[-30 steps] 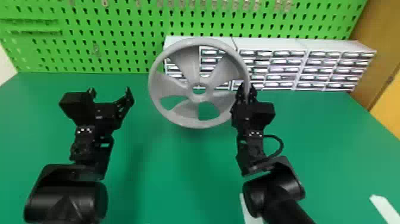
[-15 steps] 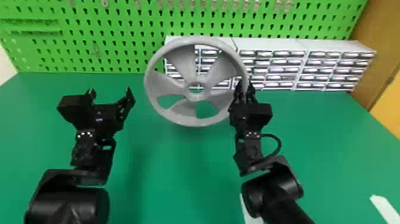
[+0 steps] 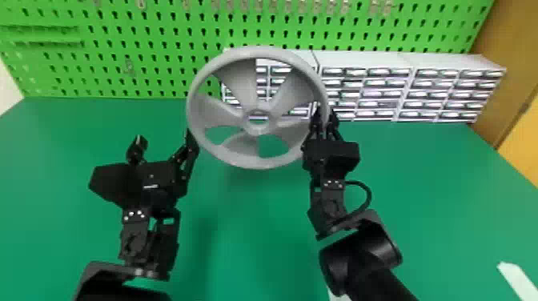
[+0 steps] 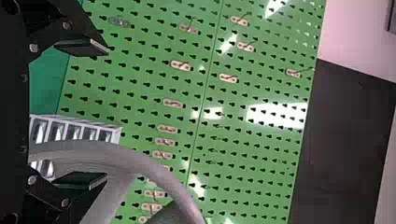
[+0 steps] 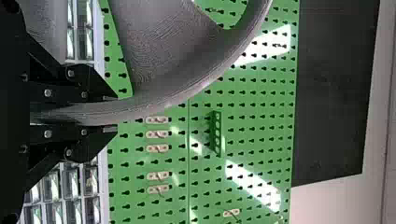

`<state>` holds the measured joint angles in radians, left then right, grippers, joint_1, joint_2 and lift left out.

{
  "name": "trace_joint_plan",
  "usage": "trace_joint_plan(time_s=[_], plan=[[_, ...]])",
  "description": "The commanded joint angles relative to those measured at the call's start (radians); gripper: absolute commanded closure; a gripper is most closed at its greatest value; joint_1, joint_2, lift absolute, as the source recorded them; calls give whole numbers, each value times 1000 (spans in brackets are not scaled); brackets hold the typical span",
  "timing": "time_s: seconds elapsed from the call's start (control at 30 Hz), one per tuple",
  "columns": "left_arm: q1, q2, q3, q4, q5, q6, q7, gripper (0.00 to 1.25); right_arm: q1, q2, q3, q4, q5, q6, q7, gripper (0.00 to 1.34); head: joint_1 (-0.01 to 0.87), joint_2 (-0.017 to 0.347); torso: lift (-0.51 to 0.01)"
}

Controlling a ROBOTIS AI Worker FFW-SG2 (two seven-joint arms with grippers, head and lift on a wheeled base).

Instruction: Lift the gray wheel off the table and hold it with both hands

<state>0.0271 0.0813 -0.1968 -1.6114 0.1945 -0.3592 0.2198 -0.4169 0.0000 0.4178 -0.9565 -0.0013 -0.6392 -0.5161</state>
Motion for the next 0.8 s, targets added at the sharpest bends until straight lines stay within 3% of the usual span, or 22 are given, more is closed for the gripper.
trace_joint_plan(time_s=[0.0,0.3,0.77], plan=[[-3,0,-16,62,37,-52,0,315,-2,1,19,-7,0,-4,-10,1219,711,15,-98],[-52,0,-23,196,54,-116,0,320,1,1,44,-25,0,-7,-18,1219,711,15,-98],[-150,0,-56,312,68,-182,0,320,1,1,72,-34,-2,-11,-18,1219,711,15,-98]])
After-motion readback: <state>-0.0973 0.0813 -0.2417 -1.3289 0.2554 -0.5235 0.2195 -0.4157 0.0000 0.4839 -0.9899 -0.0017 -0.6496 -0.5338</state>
